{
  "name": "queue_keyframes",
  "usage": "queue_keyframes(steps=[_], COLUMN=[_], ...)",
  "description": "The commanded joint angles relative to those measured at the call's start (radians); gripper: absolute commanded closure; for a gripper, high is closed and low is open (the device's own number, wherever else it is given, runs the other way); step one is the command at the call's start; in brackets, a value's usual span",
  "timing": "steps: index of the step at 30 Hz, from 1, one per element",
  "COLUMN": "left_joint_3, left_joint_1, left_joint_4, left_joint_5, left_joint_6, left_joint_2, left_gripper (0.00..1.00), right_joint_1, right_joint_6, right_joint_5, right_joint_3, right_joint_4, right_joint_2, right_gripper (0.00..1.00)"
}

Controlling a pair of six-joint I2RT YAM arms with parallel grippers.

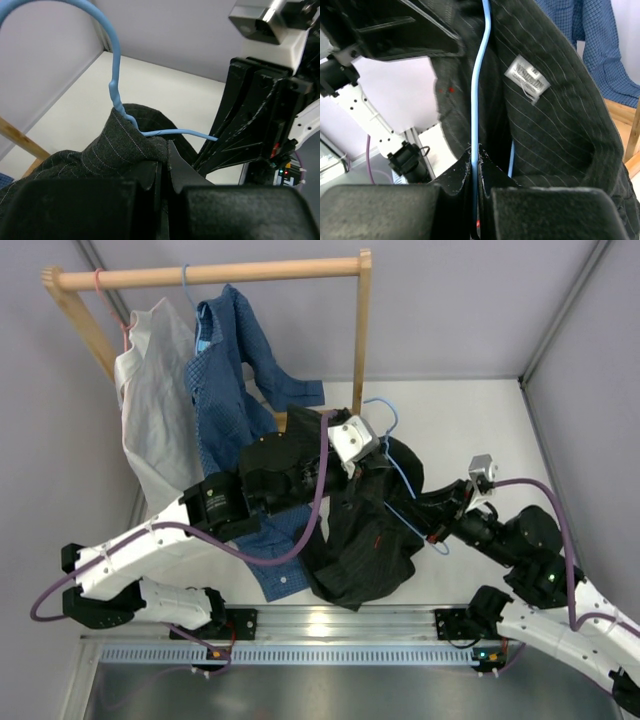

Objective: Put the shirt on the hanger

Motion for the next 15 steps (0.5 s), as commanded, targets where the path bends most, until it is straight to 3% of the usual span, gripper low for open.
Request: queue_keyframes(steps=[1, 5, 10, 13, 15], left_joint_3=[0.092, 0.176, 0.202, 0.207, 0.214], left_joint_1=[-0.005, -0.005, -0.005, -0.005, -0.005], left_joint_4=[0.0, -0.064, -0.103, -0.106, -0.106], left_joint_5=[0.137, 0.2, 0.16, 0.125, 0.097], left_joint_6=[-0.051, -0.025, 0.027, 0.067, 0.093], left_joint_2=[0.023, 0.065, 0.065, 0.045, 0.031], left_gripper=[1.0, 0.98, 0.38, 0.21, 0.2], right_joint_1=[-0.001, -0.001, -0.001, -0.001, -0.001], right_joint_6=[0.038, 0.07, 0.09, 0.093, 0.095], right_joint_5=[0.064, 0.128, 0.127, 0.13, 0.127], right_joint_3=[-0.027, -0.09, -0.144, -0.16, -0.174], right_joint_4=[0.195, 0.282, 0.353, 0.361, 0.376], right_joint_2=[-0.026, -0.088, -0.148, -0.165, -0.178], right_gripper=[1.0, 1.0, 1.0, 1.0, 1.0])
